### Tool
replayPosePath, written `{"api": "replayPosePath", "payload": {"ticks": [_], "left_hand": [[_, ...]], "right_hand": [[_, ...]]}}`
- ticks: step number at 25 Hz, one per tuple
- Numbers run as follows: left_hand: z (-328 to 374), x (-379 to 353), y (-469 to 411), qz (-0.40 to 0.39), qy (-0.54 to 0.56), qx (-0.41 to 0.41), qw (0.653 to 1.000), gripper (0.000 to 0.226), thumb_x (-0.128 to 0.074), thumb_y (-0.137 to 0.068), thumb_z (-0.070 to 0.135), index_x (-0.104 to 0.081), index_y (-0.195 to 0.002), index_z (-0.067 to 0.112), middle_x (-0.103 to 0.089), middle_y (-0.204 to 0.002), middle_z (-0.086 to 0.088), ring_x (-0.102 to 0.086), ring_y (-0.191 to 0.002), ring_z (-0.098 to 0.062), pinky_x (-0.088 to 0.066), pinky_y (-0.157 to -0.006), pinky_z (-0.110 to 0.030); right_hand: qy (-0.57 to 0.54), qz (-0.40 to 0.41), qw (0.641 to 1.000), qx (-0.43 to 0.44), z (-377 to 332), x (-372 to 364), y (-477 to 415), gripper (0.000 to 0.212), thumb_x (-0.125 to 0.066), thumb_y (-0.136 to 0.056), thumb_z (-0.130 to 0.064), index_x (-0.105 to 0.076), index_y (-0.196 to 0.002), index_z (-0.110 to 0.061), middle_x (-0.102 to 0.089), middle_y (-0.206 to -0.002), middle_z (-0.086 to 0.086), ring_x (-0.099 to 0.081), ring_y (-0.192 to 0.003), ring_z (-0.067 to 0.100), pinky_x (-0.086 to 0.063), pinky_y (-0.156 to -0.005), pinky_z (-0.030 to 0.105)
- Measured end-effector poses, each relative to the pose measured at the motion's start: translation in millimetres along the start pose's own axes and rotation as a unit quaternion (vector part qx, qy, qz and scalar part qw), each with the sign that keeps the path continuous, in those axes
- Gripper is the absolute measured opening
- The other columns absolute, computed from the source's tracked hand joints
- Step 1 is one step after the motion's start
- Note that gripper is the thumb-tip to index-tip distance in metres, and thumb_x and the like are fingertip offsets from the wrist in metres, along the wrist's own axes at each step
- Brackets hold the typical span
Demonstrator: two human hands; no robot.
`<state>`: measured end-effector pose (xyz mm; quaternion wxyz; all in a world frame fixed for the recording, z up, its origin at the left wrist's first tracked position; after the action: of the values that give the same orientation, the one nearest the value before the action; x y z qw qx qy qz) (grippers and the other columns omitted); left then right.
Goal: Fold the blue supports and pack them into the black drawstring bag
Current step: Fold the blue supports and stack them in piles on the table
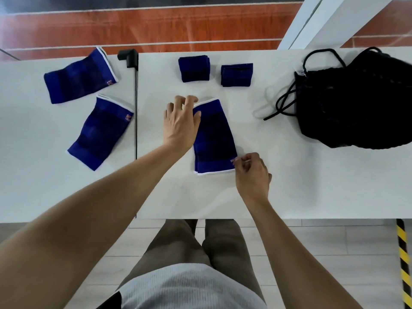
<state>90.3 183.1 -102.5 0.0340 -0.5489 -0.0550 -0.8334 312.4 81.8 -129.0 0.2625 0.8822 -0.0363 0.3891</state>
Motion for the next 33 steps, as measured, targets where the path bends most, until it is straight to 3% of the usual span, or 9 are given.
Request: {"api": "replayPosePath", "payload": {"ticks": [2, 7, 11, 16, 18, 24, 28, 31, 33], "left_hand": [[-4, 0, 44, -0.023, 0.020, -0.015, 0.999, 0.032, -0.049, -0.099, 0.034, -0.051, -0.127, 0.018, -0.058, -0.109, -0.010, -0.053, -0.091, -0.032, -0.044, -0.086, -0.041], [-21, -18, 133, -0.220, 0.006, -0.097, 0.971, 0.057, -0.060, -0.093, 0.047, -0.041, -0.145, 0.032, -0.058, -0.111, -0.003, -0.051, -0.095, -0.025, -0.049, -0.088, -0.037], [-27, -20, 133, -0.195, 0.049, -0.063, 0.978, 0.040, -0.060, -0.098, 0.025, -0.055, -0.137, 0.029, -0.061, -0.106, -0.004, -0.056, -0.097, -0.026, -0.051, -0.084, -0.038], [-28, -22, 136, -0.181, 0.100, -0.032, 0.978, 0.038, -0.058, -0.098, 0.015, -0.058, -0.135, 0.028, -0.061, -0.104, -0.004, -0.061, -0.091, -0.022, -0.054, -0.081, -0.036], [-25, -21, 139, -0.174, 0.081, -0.050, 0.980, 0.040, -0.061, -0.096, 0.014, -0.056, -0.135, 0.024, -0.059, -0.107, -0.006, -0.060, -0.093, -0.025, -0.054, -0.082, -0.038], [-14, -12, 146, -0.120, -0.035, -0.120, 0.985, 0.056, -0.077, -0.076, 0.012, -0.054, -0.127, 0.015, -0.054, -0.131, -0.008, -0.052, -0.113, -0.032, -0.050, -0.094, -0.041], [-6, -6, 149, -0.097, -0.007, -0.162, 0.982, 0.030, -0.067, -0.091, 0.014, -0.059, -0.120, 0.017, -0.068, -0.120, -0.003, -0.058, -0.116, -0.027, -0.046, -0.096, -0.040], [-7, 1, 146, -0.168, 0.089, -0.091, 0.978, 0.012, -0.057, -0.099, 0.020, -0.057, -0.110, 0.018, -0.069, -0.105, -0.001, -0.062, -0.095, -0.023, -0.047, -0.086, -0.034], [-7, 6, 142, -0.223, 0.172, -0.021, 0.959, 0.007, -0.056, -0.100, 0.021, -0.056, -0.106, 0.019, -0.066, -0.098, 0.001, -0.061, -0.083, -0.017, -0.052, -0.074, -0.032]], "right_hand": [[-0.019, 0.008, 1.000, 0.011, 4, 1, 8, 0.015, -0.056, -0.098, -0.035, -0.060, -0.102, -0.021, -0.062, -0.092, -0.007, -0.060, -0.092, 0.020, -0.045, -0.095, 0.044], [-0.032, -0.010, 0.999, 0.001, 5, -8, 10, 0.014, -0.060, -0.096, -0.034, -0.061, -0.101, -0.021, -0.067, -0.096, -0.004, -0.062, -0.092, 0.022, -0.050, -0.090, 0.049], [-0.023, -0.018, 0.999, -0.015, 5, -13, 10, 0.014, -0.065, -0.093, -0.037, -0.059, -0.097, -0.025, -0.068, -0.096, -0.002, -0.063, -0.092, 0.023, -0.052, -0.088, 0.048], [-0.055, -0.024, 0.997, -0.041, 3, -15, 13, 0.017, -0.064, -0.094, -0.036, -0.059, -0.099, -0.021, -0.067, -0.098, -0.001, -0.063, -0.090, 0.021, -0.055, -0.081, 0.041], [-0.097, -0.043, 0.993, -0.054, -2, -14, 14, 0.017, -0.063, -0.096, -0.032, -0.057, -0.102, -0.017, -0.067, -0.092, -0.001, -0.064, -0.081, 0.018, -0.053, -0.068, 0.029], [-0.256, -0.123, 0.956, -0.069, -21, -8, 31, 0.016, -0.055, -0.099, -0.014, -0.059, -0.114, -0.016, -0.068, -0.087, 0.011, -0.062, -0.065, 0.021, -0.053, -0.052, 0.022], [-0.300, -0.123, 0.946, -0.029, -17, 6, 37, 0.024, -0.044, -0.103, -0.007, -0.065, -0.114, -0.009, -0.069, -0.094, 0.009, -0.065, -0.072, 0.017, -0.051, -0.059, 0.022], [-0.157, -0.136, 0.974, 0.094, -7, 9, 35, 0.041, -0.052, -0.098, 0.000, -0.056, -0.136, -0.017, -0.058, -0.123, 0.001, -0.061, -0.100, 0.014, -0.051, -0.079, 0.016], [-0.040, -0.130, 0.972, 0.194, -8, 5, 30, 0.041, -0.066, -0.094, -0.009, -0.059, -0.134, -0.019, -0.058, -0.135, -0.003, -0.058, -0.117, 0.016, -0.049, -0.100, 0.029]]}}
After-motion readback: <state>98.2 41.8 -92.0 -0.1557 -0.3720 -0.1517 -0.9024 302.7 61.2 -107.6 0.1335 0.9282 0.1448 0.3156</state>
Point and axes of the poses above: each hand's wrist, its own y-axis away from the middle knuckle, its own x-axis out of the back of the hand, z = x × y, the point moved 5 cm from there along -y, towards the middle knuckle
